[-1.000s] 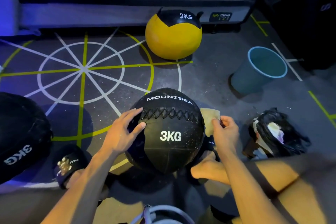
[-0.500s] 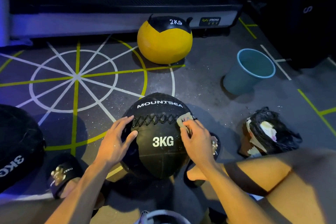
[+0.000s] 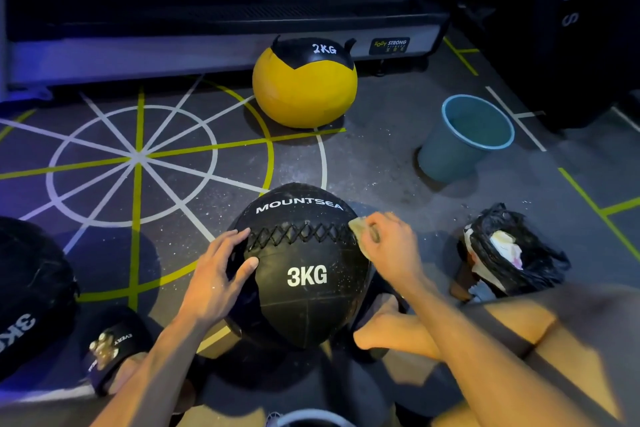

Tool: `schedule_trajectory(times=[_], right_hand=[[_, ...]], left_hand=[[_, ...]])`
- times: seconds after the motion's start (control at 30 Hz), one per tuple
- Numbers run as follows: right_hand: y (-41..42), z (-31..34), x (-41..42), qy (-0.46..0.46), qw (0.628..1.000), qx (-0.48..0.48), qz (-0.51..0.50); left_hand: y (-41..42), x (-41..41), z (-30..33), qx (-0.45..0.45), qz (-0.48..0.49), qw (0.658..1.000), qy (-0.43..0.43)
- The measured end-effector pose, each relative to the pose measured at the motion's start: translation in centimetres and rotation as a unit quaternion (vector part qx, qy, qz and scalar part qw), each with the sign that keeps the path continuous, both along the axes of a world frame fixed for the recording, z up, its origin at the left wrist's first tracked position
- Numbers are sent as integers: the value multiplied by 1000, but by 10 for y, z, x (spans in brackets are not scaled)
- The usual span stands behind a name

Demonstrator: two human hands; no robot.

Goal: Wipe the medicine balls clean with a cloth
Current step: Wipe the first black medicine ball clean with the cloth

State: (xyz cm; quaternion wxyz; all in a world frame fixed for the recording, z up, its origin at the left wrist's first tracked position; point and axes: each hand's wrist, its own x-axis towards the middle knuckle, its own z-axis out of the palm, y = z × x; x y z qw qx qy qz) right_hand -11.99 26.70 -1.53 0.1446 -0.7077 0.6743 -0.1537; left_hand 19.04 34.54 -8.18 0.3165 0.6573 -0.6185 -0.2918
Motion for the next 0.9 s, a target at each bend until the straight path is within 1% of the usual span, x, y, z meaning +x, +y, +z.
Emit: schedule_trajectory(times=[0.1, 0.17, 0.23, 0.3, 0.33, 0.4, 0.43, 0.5, 0.53, 0.57, 0.63, 0.67, 0.7, 0.77, 0.83, 0.9], right_hand=[[36, 3, 21, -7, 993, 6, 115], [38, 4, 14, 11, 988, 27, 153], [20, 8, 1, 34, 992, 49, 109], [7, 10, -9, 29, 998, 43, 23], [5, 11, -9, 41, 998, 53, 4], [11, 9, -1, 73, 994, 83, 7], [16, 7, 5, 60, 995, 81, -4], [22, 2, 20, -9, 999, 41, -30], [28, 1, 31, -45, 999, 19, -21], [36, 2, 44, -74, 997, 8, 13], [49, 0, 58, -75, 992, -18, 95], [48, 1, 54, -86, 991, -21, 100], [44, -2, 44, -99, 992, -14, 74], [32, -11, 14, -98, 995, 3, -17], [27, -17, -5, -63, 993, 32, -94], [31, -17, 7, -94, 989, 18, -110]], left_hand=[[0, 1, -2, 0, 2, 1000, -1], [0, 1, -3, -4, 0, 1000, -4], [-1, 0, -4, -7, -4, 1000, -7], [-2, -1, -4, -8, -2, 1000, -10], [-2, 0, -4, -7, -1, 1000, -10], [-3, -1, -5, -7, 1, 1000, -9], [-3, -2, -5, -6, 2, 1000, -7], [-4, -2, -6, -6, 5, 1000, -5], [-5, -3, -5, -6, 4, 1000, -4], [-5, -3, -4, -6, 3, 1000, -3], [-5, -2, -3, -6, -1, 1000, 0], [-5, -1, -2, -2, 0, 1000, 4], [-5, -1, -1, 2, 1, 1000, 7], [-5, -1, -2, 6, 1, 1000, 8], [-5, -2, -3, 1, 0, 1000, 4], [-7, -3, -5, -4, -2, 1000, 3]])
